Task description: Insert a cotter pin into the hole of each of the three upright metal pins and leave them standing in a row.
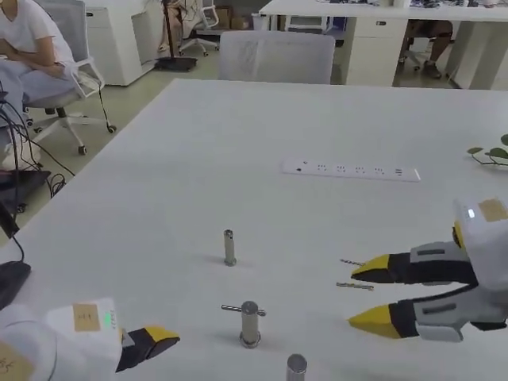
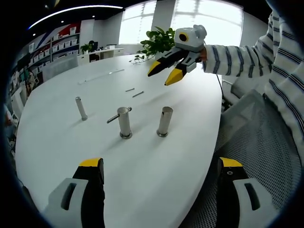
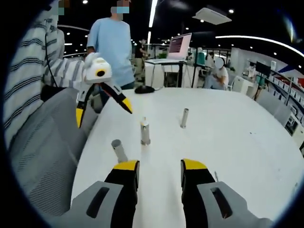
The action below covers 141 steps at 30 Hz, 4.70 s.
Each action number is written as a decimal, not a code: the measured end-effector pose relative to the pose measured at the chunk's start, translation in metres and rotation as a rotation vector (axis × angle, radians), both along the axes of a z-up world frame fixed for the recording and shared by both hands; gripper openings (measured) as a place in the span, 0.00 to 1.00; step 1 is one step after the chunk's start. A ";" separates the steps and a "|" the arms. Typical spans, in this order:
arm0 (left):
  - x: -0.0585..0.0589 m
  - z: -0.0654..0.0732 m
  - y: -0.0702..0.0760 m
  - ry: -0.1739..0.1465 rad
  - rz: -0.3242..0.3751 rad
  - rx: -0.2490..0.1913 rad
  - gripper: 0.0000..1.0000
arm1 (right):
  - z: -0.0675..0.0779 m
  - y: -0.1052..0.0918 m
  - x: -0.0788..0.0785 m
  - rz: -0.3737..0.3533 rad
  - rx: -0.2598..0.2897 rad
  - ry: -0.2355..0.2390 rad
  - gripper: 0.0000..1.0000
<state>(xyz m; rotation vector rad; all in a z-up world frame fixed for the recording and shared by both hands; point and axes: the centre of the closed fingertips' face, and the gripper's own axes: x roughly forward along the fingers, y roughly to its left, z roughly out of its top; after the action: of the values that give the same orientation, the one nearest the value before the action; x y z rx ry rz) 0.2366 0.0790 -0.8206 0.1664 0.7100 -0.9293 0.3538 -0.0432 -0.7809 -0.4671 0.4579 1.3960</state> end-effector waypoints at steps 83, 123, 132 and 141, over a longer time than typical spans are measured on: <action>0.006 -0.004 0.007 -0.006 0.052 -0.015 0.97 | -0.087 -0.028 0.065 0.202 -0.608 -0.011 0.06; 0.010 -0.003 0.008 -0.012 0.057 -0.006 0.95 | -0.090 -0.033 0.072 0.231 -0.649 -0.091 0.03; 0.010 -0.003 0.008 -0.011 0.053 -0.006 0.95 | -0.087 -0.034 0.071 0.228 -0.648 -0.096 0.03; 0.011 -0.002 0.007 -0.015 0.050 -0.004 0.95 | -0.084 -0.036 0.069 0.225 -0.652 -0.098 0.02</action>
<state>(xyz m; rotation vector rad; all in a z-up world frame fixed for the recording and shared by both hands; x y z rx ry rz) 0.2472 0.0862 -0.8227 0.1511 0.6950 -0.8808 0.4226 -0.0790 -0.8653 -1.1397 0.8018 1.4113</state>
